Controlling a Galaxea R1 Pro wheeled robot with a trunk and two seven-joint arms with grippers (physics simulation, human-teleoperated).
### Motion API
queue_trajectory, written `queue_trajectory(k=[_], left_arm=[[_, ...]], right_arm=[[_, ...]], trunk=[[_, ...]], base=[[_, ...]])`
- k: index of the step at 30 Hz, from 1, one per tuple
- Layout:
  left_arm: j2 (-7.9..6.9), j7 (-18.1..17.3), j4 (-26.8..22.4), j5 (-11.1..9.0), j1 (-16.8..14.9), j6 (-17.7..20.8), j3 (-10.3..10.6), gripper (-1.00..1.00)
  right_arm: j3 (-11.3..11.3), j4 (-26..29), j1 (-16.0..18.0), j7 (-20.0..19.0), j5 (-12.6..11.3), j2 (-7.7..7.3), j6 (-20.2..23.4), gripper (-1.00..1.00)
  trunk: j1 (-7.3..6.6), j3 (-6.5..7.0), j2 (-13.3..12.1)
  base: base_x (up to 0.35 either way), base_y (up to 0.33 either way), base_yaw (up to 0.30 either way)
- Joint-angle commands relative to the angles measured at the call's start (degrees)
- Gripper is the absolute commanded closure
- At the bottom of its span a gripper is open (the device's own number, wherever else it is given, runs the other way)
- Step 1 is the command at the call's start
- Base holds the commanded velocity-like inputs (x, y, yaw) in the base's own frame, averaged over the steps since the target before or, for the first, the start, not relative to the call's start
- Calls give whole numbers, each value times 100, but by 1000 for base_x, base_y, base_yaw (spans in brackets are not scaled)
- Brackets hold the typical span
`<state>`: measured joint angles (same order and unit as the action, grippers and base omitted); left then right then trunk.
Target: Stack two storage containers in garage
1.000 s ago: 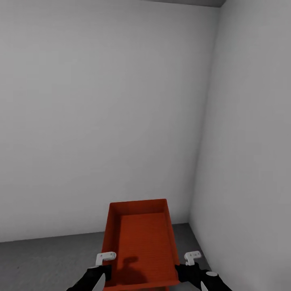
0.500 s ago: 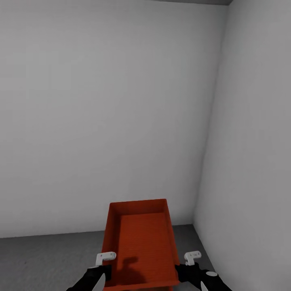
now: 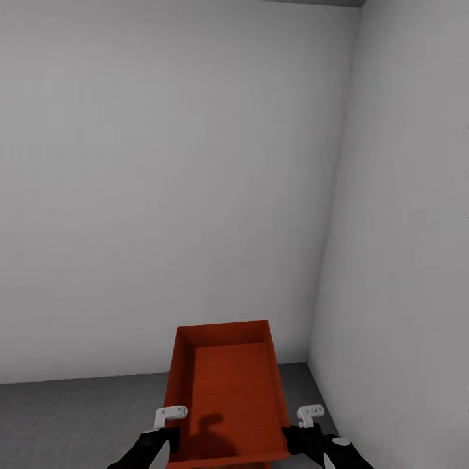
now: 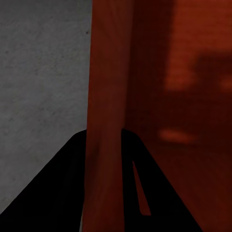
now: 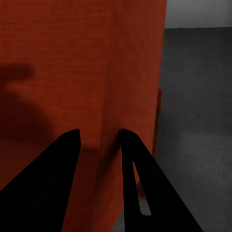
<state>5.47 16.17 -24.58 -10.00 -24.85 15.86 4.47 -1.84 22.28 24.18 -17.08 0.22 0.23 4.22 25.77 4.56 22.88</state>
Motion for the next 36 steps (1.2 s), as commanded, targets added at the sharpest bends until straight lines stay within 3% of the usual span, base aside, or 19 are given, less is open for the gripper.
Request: queue_trajectory(k=[1,36], left_arm=[[183,27,-30,-46,1,5,89,100],[176,27,-30,-46,0,5,89,100]], right_arm=[[45,-6,-1,-41,38,13,40,100],[44,-8,-1,-50,39,13,35,100]], trunk=[[2,-3,5],[2,-3,5]], base=[[5,-17,0],[25,17,0]])
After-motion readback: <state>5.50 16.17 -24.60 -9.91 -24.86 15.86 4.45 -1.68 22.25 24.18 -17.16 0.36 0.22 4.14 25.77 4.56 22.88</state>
